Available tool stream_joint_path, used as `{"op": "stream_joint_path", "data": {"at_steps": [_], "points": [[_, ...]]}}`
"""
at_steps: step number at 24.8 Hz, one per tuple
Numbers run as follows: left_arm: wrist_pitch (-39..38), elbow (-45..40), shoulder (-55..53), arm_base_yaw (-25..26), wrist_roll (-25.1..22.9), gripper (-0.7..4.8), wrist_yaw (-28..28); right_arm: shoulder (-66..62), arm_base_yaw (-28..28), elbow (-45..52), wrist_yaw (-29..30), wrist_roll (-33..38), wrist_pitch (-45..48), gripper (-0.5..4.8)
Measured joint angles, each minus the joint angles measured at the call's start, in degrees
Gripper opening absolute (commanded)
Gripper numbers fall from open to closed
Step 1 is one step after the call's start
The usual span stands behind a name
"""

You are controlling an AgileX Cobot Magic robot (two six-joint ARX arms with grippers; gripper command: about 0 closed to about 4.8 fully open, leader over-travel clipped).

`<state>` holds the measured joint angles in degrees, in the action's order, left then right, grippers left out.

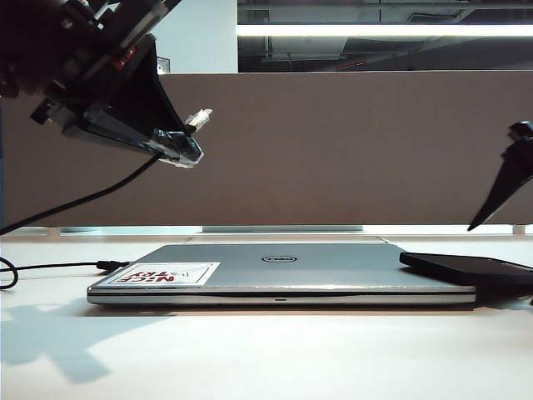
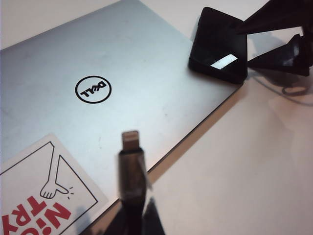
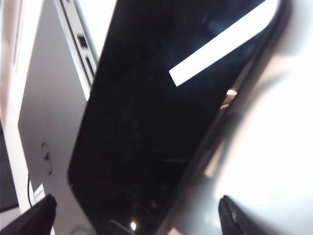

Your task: Pick up the charging cable and the phone, plug the charging cable into the charging port on the phone, and finally place them back on the table.

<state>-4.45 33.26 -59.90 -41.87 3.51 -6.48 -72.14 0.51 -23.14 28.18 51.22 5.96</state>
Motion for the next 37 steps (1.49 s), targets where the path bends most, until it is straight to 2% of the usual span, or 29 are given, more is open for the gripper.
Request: {"op": "stream_joint_path", "data": {"at_steps": [15,21,22,26,31,33,37], "points": [[0.0,0.0,0.0,0.0,0.0,-0.06,0.0,-7.1,-1.2,-0.5,-0.5,2.8,11.4,4.63],[0.0,0.0,0.0,0.0,0.0,-0.06,0.0,-7.5,-1.2,-0.5,-0.5,2.8,12.2,4.62],[0.0,0.0,0.0,0.0,0.0,-0.06,0.0,-7.5,-1.2,-0.5,-0.5,2.8,12.2,4.47],[0.0,0.0,0.0,0.0,0.0,-0.06,0.0,-7.8,-1.2,-0.4,-1.0,2.8,11.7,3.20],[0.0,0.0,0.0,0.0,0.0,-0.06,0.0,-7.9,-1.2,-0.2,-1.2,2.8,10.9,3.01],[0.0,0.0,0.0,0.0,0.0,-0.06,0.0,-7.9,-1.2,-0.2,-1.2,2.8,10.9,2.49],[0.0,0.0,0.0,0.0,0.0,-0.06,0.0,-8.0,-1.2,-0.1,-1.4,2.8,10.1,2.21]]}}
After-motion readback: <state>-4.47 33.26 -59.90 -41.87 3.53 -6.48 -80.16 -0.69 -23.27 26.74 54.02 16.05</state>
